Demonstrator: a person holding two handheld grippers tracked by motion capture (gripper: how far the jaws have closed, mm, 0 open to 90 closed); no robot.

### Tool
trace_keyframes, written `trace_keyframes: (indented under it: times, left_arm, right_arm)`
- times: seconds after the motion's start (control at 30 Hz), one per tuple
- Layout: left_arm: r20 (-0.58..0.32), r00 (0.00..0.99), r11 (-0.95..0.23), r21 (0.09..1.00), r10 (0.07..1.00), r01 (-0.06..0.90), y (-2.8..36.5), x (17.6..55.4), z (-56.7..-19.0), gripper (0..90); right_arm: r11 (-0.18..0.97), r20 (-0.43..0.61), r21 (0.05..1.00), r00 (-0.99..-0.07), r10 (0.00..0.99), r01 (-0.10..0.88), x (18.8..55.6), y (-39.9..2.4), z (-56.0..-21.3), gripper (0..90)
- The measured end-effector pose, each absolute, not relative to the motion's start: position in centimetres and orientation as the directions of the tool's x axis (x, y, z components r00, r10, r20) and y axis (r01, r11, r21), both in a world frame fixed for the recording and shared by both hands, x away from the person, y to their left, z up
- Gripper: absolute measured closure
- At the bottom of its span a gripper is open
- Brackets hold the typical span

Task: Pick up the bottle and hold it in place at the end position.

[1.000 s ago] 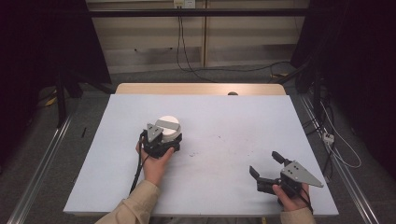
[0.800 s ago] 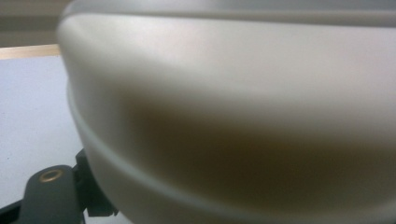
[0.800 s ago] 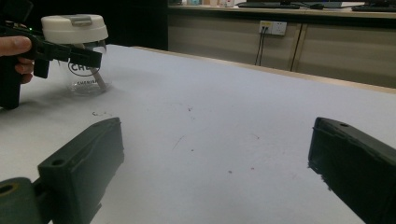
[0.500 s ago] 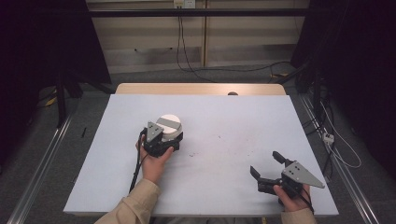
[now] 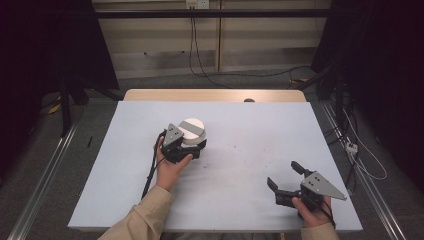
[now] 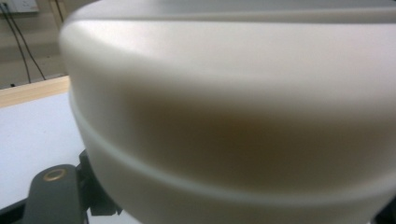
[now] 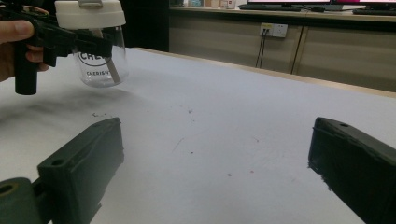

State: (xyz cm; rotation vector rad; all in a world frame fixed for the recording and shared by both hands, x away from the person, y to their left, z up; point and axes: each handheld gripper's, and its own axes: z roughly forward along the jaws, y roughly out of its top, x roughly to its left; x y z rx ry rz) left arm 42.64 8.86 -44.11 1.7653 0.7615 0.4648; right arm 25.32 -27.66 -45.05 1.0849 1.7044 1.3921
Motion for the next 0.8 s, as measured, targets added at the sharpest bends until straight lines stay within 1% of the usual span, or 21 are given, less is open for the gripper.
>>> trace_keyframes:
  times: [0.27,0.33,0.43,0.63,0.8]
  left_arm:
    - [-0.069,0.727,-0.192,0.944,0.683,0.27,8.4,43.3,-44.0,18.2]
    - [-0.059,0.734,-0.202,0.943,0.677,0.263,8.1,43.5,-43.9,18.2]
    - [-0.076,0.736,-0.184,0.946,0.673,0.266,7.8,43.8,-43.9,18.3]
    - [-0.065,0.741,-0.204,0.942,0.669,0.267,7.5,44.3,-44.0,18.3]
    - [-0.075,0.744,-0.189,0.946,0.663,0.264,7.2,44.7,-43.6,18.4]
  right_arm:
    - [0.088,0.002,0.979,-0.437,0.899,0.186,25.6,-27.5,-45.1,2.9]
    - [0.086,0.003,0.979,-0.436,0.9,0.185,25.7,-27.4,-45.1,2.9]
    - [0.086,0.004,0.979,-0.436,0.9,0.185,25.7,-27.4,-45.1,2.8]
    - [0.09,0.001,0.979,-0.443,0.896,0.183,25.9,-27.3,-45.1,2.9]
    - [0.091,0.002,0.977,-0.44,0.898,0.191,26.1,-27.1,-45.1,2.5]
